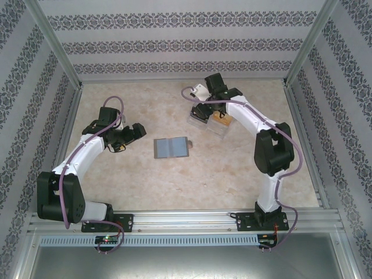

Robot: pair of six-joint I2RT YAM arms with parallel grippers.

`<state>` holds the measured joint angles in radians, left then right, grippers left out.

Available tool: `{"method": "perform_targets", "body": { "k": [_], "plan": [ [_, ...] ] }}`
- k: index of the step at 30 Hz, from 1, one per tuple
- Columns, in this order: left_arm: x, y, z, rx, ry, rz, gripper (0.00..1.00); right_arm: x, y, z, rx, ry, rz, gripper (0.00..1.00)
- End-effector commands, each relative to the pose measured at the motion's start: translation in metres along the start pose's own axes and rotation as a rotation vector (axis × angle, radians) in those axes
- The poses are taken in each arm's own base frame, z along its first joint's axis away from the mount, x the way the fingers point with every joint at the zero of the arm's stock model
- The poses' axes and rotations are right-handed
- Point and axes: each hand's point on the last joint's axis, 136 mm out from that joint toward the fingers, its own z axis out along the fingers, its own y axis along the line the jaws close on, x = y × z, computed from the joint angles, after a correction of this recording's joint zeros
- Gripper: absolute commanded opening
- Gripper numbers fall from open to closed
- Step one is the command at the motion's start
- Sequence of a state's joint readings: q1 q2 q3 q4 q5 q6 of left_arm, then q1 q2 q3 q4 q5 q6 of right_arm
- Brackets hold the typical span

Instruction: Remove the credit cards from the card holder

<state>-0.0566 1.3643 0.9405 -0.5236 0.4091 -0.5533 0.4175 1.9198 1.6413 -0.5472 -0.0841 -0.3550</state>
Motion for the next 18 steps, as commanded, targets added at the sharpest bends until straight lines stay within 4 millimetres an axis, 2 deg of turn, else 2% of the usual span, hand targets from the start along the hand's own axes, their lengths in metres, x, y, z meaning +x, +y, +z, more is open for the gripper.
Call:
{"method": "perform_targets", "body": {
  "k": [1,6,7,9,12,15,18],
  "plan": [
    [0.002,-0.003,0.004,0.039,0.015,-0.023,1.00,-0.018,0.017,-0.026,0.076,-0.088,0.245,0.54],
    [0.007,-0.005,0.012,0.069,0.049,-0.071,0.93,-0.008,0.068,-0.027,-0.008,-0.074,0.497,0.51],
    [0.009,-0.007,0.014,0.080,0.058,-0.081,0.91,-0.004,0.078,-0.024,-0.030,-0.060,0.552,0.51],
    [0.011,-0.010,0.018,0.095,0.070,-0.090,0.87,0.002,0.113,-0.014,-0.129,-0.018,0.616,0.47],
    [0.017,-0.016,0.026,0.105,0.093,-0.098,0.81,0.014,0.147,-0.004,-0.160,0.045,0.648,0.47],
    [0.023,-0.022,0.034,0.109,0.110,-0.095,0.75,0.031,0.170,0.006,-0.164,0.102,0.691,0.47],
    [0.031,-0.032,0.045,0.125,0.135,-0.094,0.58,0.049,0.181,0.016,-0.163,0.146,0.719,0.38]
  ]
}}
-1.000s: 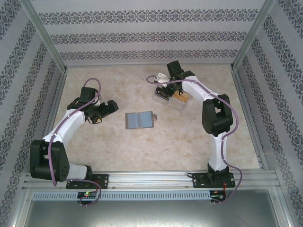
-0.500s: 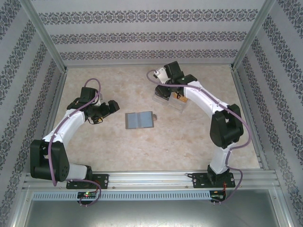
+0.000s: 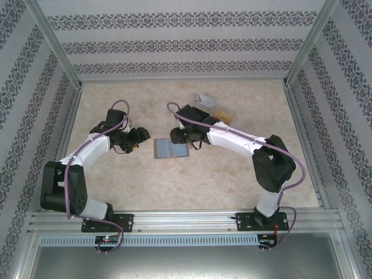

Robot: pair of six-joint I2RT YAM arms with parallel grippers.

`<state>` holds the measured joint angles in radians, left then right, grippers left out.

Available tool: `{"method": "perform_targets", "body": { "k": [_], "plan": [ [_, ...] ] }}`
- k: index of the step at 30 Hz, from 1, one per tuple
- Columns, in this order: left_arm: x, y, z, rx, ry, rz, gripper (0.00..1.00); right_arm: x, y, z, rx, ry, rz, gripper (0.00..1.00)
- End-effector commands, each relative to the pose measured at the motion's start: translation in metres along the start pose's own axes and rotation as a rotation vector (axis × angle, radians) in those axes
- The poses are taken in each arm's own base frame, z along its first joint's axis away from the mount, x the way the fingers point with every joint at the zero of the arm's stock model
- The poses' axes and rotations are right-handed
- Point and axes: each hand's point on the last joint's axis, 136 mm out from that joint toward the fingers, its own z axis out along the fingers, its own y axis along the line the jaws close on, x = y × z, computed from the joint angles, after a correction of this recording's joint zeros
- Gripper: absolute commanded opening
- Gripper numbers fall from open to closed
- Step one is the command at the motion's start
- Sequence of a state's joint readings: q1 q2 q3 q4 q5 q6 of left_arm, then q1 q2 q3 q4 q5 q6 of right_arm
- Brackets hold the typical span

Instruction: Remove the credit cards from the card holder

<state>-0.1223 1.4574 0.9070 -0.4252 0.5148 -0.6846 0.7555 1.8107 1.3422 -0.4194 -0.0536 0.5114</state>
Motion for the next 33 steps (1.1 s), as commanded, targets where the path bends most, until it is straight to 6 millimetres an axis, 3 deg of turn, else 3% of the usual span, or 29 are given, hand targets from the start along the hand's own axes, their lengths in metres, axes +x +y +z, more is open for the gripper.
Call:
{"method": "perform_targets", "body": {
  "k": [1,9,13,16,19,28,33],
  "plan": [
    [0.008,-0.015,0.019,0.043,0.025,0.001,0.56,0.022,-0.003,0.016,0.016,0.048,0.122,0.37],
    [0.020,-0.022,0.053,-0.022,0.087,0.040,0.47,0.044,-0.027,0.034,0.112,0.089,0.142,0.35],
    [0.025,-0.013,0.063,-0.106,0.108,0.048,0.46,0.050,-0.036,0.040,0.135,0.109,0.158,0.36],
    [0.027,-0.011,0.068,-0.119,0.119,0.051,0.44,0.052,-0.042,0.042,0.153,0.112,0.159,0.36],
    [0.030,-0.012,0.073,-0.113,0.144,0.052,0.33,0.053,-0.049,0.044,0.168,0.122,0.167,0.37],
    [0.036,0.001,0.078,-0.166,0.166,0.055,0.34,0.053,-0.054,0.052,0.155,0.146,0.182,0.38],
    [0.039,0.000,0.084,-0.161,0.186,0.065,0.26,0.054,-0.052,0.058,0.143,0.162,0.185,0.35]
  ]
}}
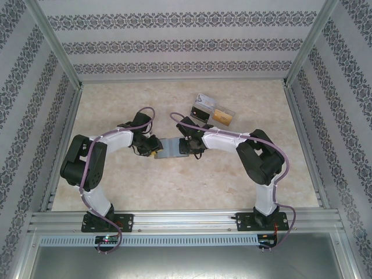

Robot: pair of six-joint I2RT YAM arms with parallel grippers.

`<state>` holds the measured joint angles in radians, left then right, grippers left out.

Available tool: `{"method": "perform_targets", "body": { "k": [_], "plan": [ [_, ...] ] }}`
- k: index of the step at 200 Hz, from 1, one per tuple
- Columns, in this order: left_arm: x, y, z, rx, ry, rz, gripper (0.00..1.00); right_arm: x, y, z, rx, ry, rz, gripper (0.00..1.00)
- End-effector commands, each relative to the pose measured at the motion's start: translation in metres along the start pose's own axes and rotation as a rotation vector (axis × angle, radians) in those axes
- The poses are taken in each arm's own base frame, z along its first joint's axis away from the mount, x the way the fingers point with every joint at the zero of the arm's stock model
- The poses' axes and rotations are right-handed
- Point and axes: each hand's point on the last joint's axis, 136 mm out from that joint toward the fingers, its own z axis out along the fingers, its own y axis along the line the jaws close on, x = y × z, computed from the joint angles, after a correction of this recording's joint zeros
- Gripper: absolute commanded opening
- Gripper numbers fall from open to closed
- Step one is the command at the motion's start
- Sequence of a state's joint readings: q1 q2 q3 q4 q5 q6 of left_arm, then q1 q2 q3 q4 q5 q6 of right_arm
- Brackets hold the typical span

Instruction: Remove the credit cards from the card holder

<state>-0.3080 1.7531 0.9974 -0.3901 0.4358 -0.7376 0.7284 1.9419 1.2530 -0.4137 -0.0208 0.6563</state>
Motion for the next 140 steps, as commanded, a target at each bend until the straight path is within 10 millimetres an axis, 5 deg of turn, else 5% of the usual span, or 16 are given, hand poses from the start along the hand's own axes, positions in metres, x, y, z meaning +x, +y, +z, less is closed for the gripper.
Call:
{"method": "perform_targets", "body": {
  "k": [1,54,140],
  "plan": [
    [0.003,-0.003,0.004,-0.019,0.022,0.030,0.24,-0.002,0.004,0.004,-0.015,0.012,0.005,0.35],
    [0.004,-0.002,0.008,-0.021,0.033,0.031,0.16,-0.001,0.007,0.007,-0.032,0.027,0.004,0.27],
    [0.007,0.005,0.010,-0.046,0.040,0.035,0.16,-0.011,0.009,-0.018,-0.044,-0.041,-0.013,0.34]
  ]
}}
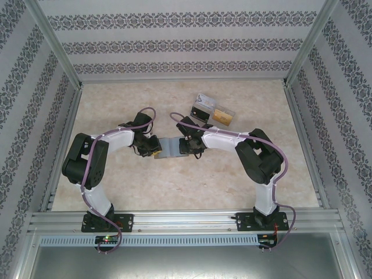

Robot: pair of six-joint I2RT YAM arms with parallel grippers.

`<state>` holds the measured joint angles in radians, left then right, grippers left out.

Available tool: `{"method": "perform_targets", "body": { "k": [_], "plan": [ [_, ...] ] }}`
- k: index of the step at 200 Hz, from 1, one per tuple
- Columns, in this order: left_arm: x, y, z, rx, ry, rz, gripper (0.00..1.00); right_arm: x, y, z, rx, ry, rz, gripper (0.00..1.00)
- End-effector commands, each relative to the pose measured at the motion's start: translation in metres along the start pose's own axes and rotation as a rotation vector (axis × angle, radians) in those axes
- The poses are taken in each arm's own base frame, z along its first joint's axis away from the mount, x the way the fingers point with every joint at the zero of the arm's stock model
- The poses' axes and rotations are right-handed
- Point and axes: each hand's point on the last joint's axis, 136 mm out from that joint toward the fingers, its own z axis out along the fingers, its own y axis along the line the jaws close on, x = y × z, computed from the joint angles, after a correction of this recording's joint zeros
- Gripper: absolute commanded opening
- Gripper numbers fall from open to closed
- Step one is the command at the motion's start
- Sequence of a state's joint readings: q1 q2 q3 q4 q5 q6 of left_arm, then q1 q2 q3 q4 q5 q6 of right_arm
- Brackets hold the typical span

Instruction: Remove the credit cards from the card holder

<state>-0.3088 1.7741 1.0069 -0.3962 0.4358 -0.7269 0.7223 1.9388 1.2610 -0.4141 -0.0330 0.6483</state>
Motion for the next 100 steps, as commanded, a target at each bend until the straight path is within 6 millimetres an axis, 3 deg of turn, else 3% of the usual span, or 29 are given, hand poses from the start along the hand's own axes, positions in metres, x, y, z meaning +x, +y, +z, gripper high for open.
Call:
{"method": "perform_targets", "body": {
  "k": [1,100],
  "plan": [
    [0.007,0.003,0.006,-0.036,0.028,0.030,0.16,-0.007,0.007,-0.016,-0.032,-0.038,-0.010,0.34],
    [0.007,0.002,0.006,-0.032,0.030,0.034,0.16,0.004,0.006,0.008,-0.038,0.029,0.019,0.35]
  ]
}}
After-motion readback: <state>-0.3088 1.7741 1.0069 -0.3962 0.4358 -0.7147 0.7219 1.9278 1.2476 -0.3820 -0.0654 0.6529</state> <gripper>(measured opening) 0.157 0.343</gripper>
